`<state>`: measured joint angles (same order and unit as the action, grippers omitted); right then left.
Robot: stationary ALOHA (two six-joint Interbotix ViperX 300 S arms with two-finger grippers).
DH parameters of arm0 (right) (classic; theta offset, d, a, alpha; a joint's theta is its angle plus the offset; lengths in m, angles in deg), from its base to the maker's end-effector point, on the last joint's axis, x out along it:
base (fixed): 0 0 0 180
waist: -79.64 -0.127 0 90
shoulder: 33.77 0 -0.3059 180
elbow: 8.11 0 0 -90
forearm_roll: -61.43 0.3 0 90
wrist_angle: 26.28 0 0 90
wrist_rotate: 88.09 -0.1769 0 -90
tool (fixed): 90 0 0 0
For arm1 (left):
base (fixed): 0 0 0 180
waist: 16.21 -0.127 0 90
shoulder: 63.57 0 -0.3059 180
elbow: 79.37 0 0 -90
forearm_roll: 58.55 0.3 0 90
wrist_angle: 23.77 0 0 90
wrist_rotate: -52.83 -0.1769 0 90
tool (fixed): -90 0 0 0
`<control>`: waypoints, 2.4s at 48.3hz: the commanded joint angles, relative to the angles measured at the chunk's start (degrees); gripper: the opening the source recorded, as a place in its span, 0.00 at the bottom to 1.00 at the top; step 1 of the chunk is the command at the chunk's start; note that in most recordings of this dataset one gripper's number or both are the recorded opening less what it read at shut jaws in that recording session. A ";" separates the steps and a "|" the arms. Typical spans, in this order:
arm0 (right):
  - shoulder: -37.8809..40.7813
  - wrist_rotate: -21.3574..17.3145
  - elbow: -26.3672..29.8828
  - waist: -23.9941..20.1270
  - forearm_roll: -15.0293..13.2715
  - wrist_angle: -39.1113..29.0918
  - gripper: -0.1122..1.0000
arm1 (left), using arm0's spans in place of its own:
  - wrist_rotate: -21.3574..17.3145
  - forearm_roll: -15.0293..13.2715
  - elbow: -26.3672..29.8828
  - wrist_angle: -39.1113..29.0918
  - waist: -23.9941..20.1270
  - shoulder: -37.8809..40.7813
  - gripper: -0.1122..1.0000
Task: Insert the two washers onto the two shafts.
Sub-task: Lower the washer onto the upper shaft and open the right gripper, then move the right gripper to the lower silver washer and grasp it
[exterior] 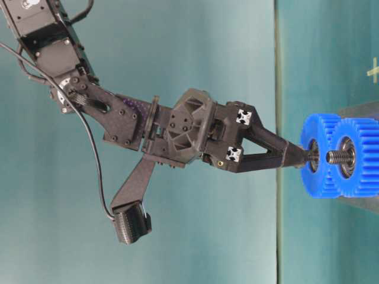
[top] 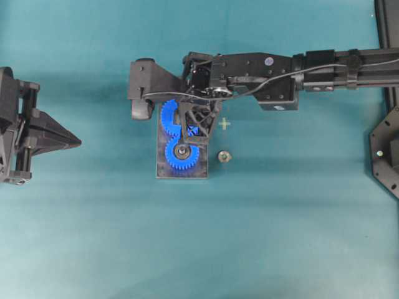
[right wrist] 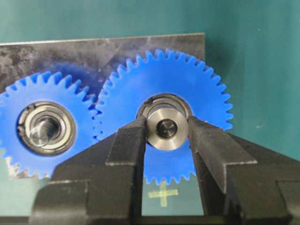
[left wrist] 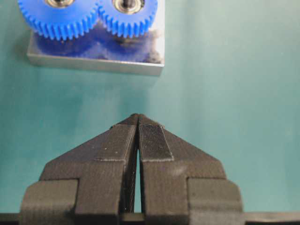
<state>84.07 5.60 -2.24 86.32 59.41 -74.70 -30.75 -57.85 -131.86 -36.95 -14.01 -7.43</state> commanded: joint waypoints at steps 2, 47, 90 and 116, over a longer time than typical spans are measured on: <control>-0.88 0.62 1.32 -0.44 0.26 -0.09 0.39 | 0.00 0.18 0.97 0.44 -0.09 0.18 0.10; -1.49 -5.01 1.93 0.26 0.35 -1.41 0.83 | 0.35 0.09 0.62 0.44 -0.09 0.18 0.10; -13.01 -13.89 -21.36 -6.86 1.67 9.23 0.82 | 0.26 0.09 0.35 1.93 -0.26 0.88 0.10; -6.50 -13.80 -22.50 -8.09 1.67 13.97 0.82 | 0.26 0.09 0.35 1.93 -0.26 1.23 0.10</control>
<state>78.09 -7.58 -25.10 78.58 60.99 -61.34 -30.49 -57.85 -132.04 -35.46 -14.19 -6.37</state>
